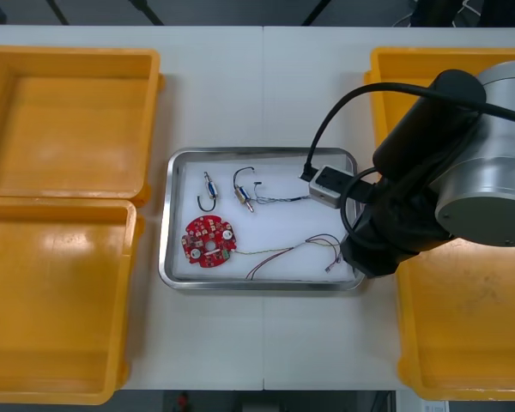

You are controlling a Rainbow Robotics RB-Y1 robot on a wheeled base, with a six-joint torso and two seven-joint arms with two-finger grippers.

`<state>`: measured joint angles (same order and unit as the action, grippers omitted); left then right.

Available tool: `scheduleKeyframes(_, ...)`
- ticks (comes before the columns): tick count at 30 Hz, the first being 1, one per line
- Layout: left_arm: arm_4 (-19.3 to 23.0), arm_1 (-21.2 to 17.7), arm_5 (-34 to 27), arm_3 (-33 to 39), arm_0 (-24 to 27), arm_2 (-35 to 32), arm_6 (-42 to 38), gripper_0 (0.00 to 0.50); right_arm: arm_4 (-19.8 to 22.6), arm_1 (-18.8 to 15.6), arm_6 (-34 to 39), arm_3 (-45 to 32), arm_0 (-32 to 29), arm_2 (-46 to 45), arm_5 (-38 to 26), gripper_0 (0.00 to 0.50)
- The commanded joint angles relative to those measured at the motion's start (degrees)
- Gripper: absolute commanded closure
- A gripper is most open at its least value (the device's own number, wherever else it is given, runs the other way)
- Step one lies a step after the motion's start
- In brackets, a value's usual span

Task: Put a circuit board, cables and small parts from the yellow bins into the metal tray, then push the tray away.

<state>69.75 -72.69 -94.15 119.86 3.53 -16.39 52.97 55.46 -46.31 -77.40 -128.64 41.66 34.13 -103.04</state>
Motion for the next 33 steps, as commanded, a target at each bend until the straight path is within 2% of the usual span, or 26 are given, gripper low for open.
scheduleKeyframes(1, -1.11, -1.48, 2.04, 2.92, -4.15, -1.45, 0.65, 0.000, -1.94, 2.89, -7.94, 2.17, 6.06, 5.95, 1.61, 0.000)
scheduleKeyframes(5, -2.25, -0.52, 2.48, 3.10, -4.50, -1.45, 1.35, 0.000, -3.52, 5.70, -12.69, 5.07, 8.79, 10.52, 3.46, 0.000)
scheduleKeyframes(7, -2.78, -0.52, 2.48, 2.57, -4.41, -1.45, 4.16, 0.000, -4.92, 8.25, -15.33, 7.79, 10.90, 13.86, 5.30, 0.000)
scheduleKeyframes(11, -2.69, -0.43, 2.92, 1.69, -4.41, -1.36, 6.80, 0.000, -6.77, 11.24, -15.59, 10.78, 12.57, 17.46, 6.97, 0.000)
scheduleKeyframes(18, -2.16, -0.43, 4.42, 1.60, -4.41, -1.45, 13.83, 0.000, -12.75, 16.42, -15.85, 14.29, 14.68, 24.76, 8.64, 0.000)
scheduleKeyframes(23, -0.84, -0.52, 4.77, 1.51, -4.41, -1.36, 15.94, 0.000, -15.74, 18.88, -15.77, 15.35, 14.85, 28.01, 8.82, 0.000)
scheduleKeyframes(28, -0.05, -0.52, 5.21, 1.51, -4.50, -1.36, 16.91, 0.000, -17.84, 19.76, -14.80, 15.53, 14.76, 31.17, 9.70, 0.000)
scheduleKeyframes(33, 0.39, -0.43, 5.21, 1.51, -4.50, -1.36, 16.99, 0.000, -17.93, 20.38, -14.45, 16.14, 13.36, 31.61, 10.23, 0.000)
